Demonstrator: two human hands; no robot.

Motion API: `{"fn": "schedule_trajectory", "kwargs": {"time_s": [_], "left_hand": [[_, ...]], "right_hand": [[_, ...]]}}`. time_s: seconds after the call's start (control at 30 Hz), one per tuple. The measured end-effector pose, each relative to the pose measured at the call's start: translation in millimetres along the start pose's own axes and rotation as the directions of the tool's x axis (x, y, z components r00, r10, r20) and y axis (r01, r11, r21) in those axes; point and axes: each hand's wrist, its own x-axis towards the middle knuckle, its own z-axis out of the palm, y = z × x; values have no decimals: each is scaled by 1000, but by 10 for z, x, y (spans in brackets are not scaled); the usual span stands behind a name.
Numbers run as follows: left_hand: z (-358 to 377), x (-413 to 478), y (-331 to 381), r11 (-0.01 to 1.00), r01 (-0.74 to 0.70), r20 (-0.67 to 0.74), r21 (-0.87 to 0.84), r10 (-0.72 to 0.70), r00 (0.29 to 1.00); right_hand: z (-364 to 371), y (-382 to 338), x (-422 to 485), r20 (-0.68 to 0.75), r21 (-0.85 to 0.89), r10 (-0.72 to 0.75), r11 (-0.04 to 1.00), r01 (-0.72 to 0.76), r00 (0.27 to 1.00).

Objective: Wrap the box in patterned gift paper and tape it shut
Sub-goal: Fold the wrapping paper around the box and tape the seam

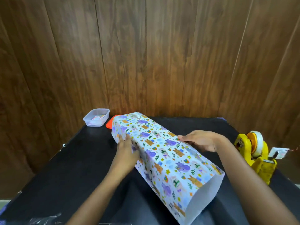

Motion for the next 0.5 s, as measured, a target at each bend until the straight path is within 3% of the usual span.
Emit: {"fn": "schedule_trajectory", "kwargs": {"time_s": [0.07,0.13,0.3,0.4,0.5], "left_hand": [[30,-103,35,905,112,24,-410,-112,993],[102,-140,44,786,166,101,-595,-131,986],[-2,28,57,646,194,123,-739,-154,980],[-71,89,-100,620,236,136,-748,-206,969],[-102,-4,-301,559,263,180,-786,-200,963]], "right_hand": [[78,81,-44,37,168,-4,986,-2,999],[149,158,-47,19,262,-34,965,28,999],[379,258,-98,-10,363,-140,922,134,990],[469,385,-87,-66,487,-211,847,216,975],[538,501,-94,-66,472,-310,827,304,948]]}}
